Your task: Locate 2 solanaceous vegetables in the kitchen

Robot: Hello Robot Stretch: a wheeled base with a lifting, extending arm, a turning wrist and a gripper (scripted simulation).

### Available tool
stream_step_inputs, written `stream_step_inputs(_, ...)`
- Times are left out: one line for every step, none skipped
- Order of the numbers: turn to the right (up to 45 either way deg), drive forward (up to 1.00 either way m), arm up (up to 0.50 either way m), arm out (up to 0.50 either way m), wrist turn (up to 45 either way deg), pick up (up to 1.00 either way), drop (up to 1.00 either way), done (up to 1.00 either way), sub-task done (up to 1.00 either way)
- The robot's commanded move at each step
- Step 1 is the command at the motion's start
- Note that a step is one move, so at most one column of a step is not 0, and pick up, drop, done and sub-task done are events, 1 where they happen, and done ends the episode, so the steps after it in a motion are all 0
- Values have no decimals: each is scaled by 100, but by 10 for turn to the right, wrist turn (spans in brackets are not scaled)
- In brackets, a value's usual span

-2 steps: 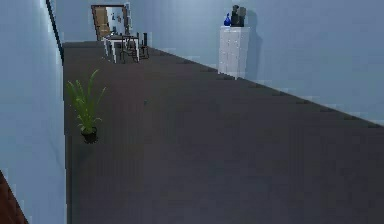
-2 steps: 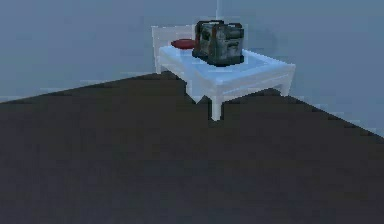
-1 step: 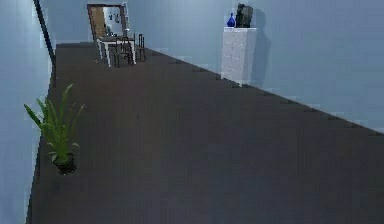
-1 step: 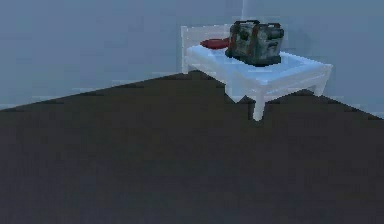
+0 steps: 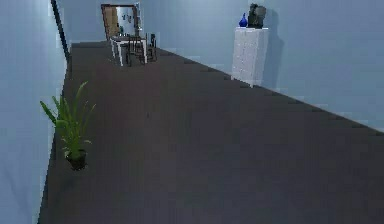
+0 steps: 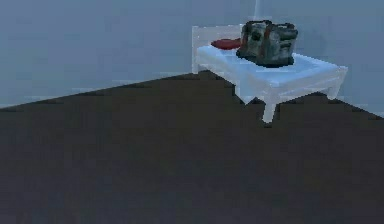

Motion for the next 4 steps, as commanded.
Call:
stream_step_inputs(450,0,0,0,0,0,0,0,0)
stream_step_inputs(450,0,0,0,0,0,0,0,0)
stream_step_inputs(360,0,0,0,0,0,0,0,0)
stream_step_inputs(0,10,0,0,0,0,0,0,0)
